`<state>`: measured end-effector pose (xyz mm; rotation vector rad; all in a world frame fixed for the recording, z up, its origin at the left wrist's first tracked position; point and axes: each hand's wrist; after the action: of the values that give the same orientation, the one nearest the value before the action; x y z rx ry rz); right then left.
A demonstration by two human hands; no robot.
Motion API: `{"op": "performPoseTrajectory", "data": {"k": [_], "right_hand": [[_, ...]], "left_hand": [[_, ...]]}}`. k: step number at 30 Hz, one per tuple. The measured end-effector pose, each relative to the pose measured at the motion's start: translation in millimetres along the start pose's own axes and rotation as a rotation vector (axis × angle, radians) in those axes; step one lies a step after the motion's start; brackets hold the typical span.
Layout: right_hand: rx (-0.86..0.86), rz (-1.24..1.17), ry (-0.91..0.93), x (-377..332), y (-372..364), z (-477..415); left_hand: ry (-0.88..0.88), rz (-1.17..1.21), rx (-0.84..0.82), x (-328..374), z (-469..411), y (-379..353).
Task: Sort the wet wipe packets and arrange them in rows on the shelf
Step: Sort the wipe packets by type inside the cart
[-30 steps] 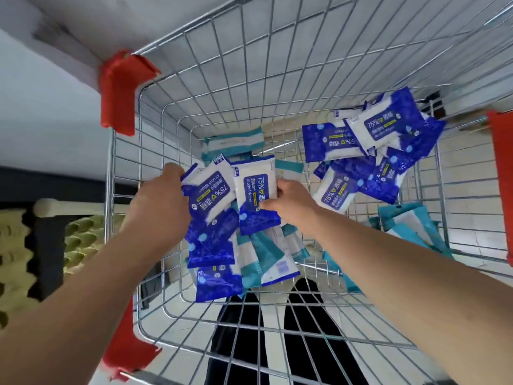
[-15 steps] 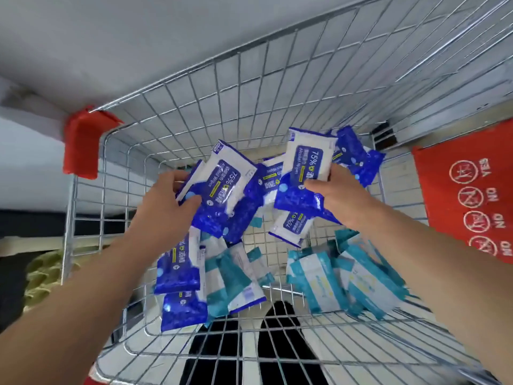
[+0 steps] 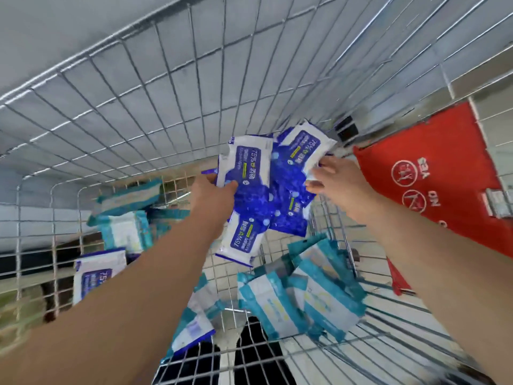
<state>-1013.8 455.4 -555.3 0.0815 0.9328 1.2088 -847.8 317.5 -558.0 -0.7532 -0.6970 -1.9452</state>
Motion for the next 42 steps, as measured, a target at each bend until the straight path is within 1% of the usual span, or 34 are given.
{"op": "performPoseTrajectory", "data": {"k": [2,4,5,8,11,13,16,17,21,23,25,26,28,34,36,38,40,42], "right_hand": [[0.023,0.079,0.063,-4,2,-4],[0.026,0.021,0.048,-4,4,-9],[0.05,0.021,0.062,0,4,-12],[0.094,0.168,0.077,3,1,-9],[0.136,0.252,0.083,7,-4,-2],[0.155,0.273,0.101,10,-8,1],[0.186,0.366,0.201,8,-12,6],[0.198,0.393,0.217,6,-14,5],[0.242,0.46,0.143,3,-20,5],[0.272,0.478,0.058,2,-27,16],[0.277,0.486,-0.035,-2,-39,39],[0.26,0.481,-0.04,-5,-48,51],[0.197,0.474,0.016,-16,-69,74],[0.057,0.624,0.287,-58,-148,101],[0.015,0.679,0.369,-69,-172,100],[-0.032,0.73,0.434,-75,-195,95],[-0.078,0.775,0.49,-76,-213,86],[-0.107,0.81,0.507,-76,-225,76]], "left_hand": [[0.034,0.037,-0.033,0,-4,-13],[0.066,0.036,-0.079,4,-7,-23],[0.084,-0.006,-0.096,6,-9,-27],[0.067,-0.223,-0.088,12,-9,-29],[0.058,-0.318,-0.057,14,-12,-24],[0.066,-0.29,-0.067,15,-8,-20],[0.096,-0.18,-0.116,10,-7,-23],[0.079,-0.153,-0.114,9,-8,-26],[0.048,-0.143,-0.084,12,-6,-27],[-0.025,-0.271,-0.086,11,-2,-12],[-0.135,-0.458,-0.099,10,5,13],[-0.188,-0.544,-0.107,9,10,30],[-0.258,-0.668,-0.113,9,20,66],[-0.372,-0.956,-0.06,3,16,188],[-0.368,-1.074,-0.07,1,6,210],[-0.365,-1.14,-0.149,-2,-7,221],[-0.399,-1.133,-0.204,-6,-17,224],[-0.422,-1.115,-0.208,-8,-25,223]]}}
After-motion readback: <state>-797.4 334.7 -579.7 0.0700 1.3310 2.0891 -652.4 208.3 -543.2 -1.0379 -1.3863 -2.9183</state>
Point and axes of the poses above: each hand's wrist, its own z-axis away from the middle knuckle, its own y-axis out of the back of the hand, x = y × z, and after that the axes turned 14 degrees about z, right-handed
